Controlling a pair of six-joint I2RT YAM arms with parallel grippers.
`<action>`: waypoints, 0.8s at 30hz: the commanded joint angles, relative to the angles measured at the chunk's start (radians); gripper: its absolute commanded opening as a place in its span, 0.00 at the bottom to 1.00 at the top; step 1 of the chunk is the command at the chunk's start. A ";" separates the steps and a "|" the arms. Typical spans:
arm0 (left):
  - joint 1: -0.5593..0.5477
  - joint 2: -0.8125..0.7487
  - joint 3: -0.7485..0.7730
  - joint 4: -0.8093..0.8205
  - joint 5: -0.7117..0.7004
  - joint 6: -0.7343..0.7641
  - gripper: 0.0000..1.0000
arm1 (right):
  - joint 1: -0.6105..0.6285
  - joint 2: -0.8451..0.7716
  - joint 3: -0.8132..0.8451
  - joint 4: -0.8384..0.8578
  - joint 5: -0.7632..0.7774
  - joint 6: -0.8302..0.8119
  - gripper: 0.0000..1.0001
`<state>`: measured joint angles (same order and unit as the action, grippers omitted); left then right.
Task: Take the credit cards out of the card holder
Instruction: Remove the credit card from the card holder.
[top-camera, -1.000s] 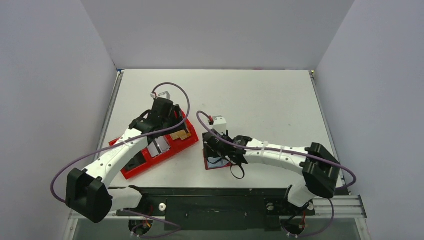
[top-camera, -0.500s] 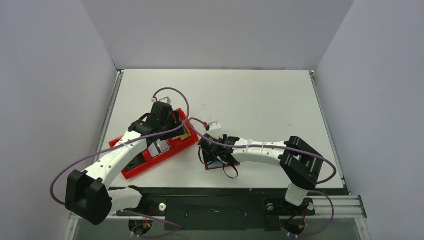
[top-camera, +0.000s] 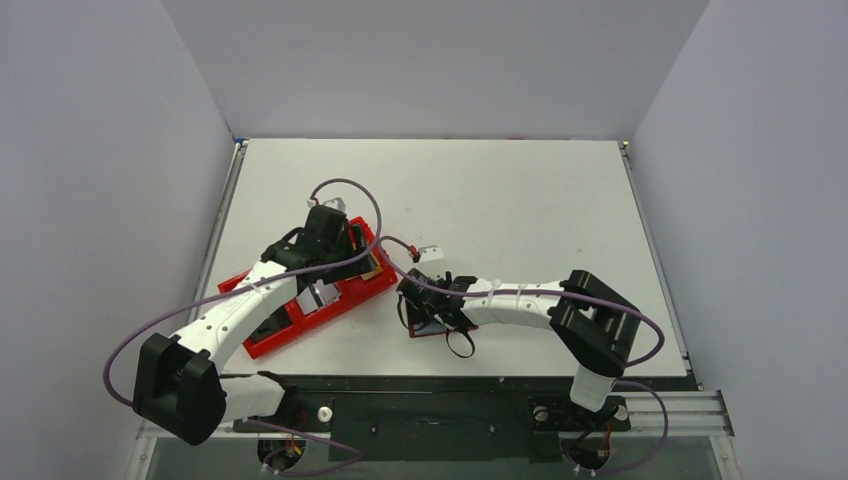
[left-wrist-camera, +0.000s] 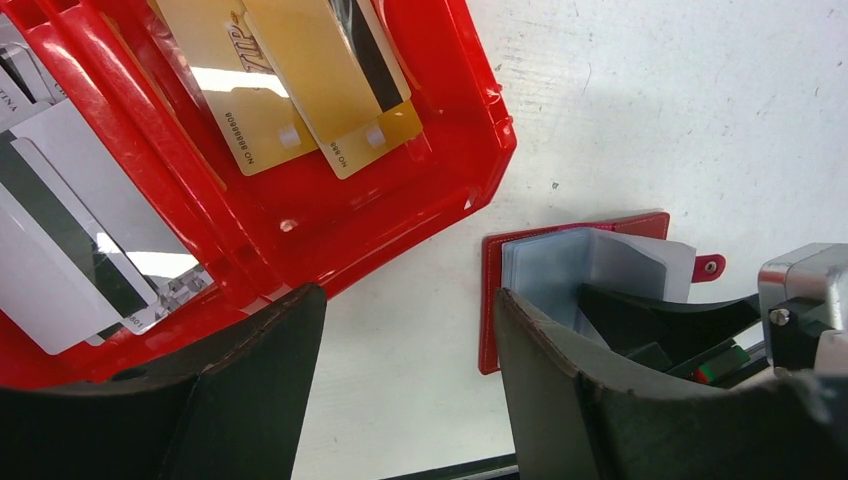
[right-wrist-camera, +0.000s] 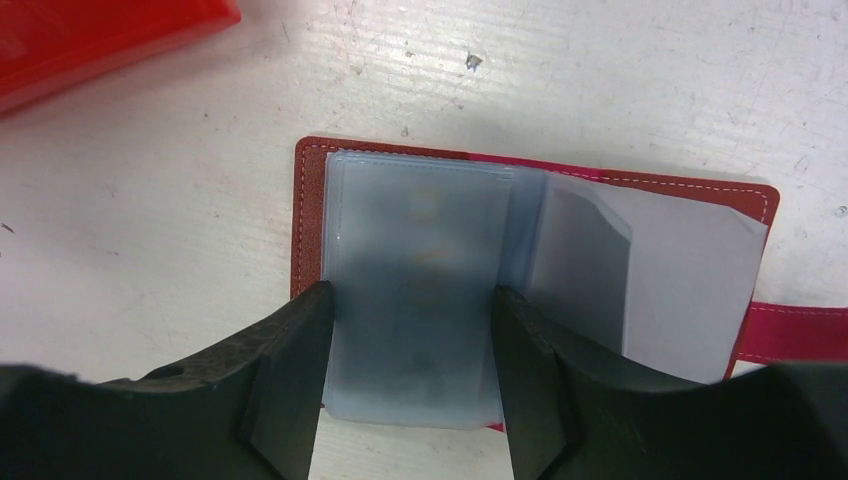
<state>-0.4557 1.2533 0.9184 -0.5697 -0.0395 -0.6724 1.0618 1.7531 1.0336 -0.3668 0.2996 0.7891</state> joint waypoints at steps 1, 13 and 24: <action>-0.004 0.008 -0.007 0.058 0.014 -0.003 0.60 | -0.028 -0.014 -0.054 0.049 -0.036 0.015 0.40; -0.054 0.059 0.003 0.078 0.015 -0.023 0.60 | -0.094 -0.111 -0.182 0.188 -0.154 0.022 0.56; -0.073 0.078 -0.001 0.083 0.015 -0.027 0.60 | -0.105 -0.130 -0.213 0.244 -0.204 0.036 0.66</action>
<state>-0.5217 1.3273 0.9092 -0.5308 -0.0280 -0.6952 0.9627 1.6409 0.8482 -0.1253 0.1139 0.8162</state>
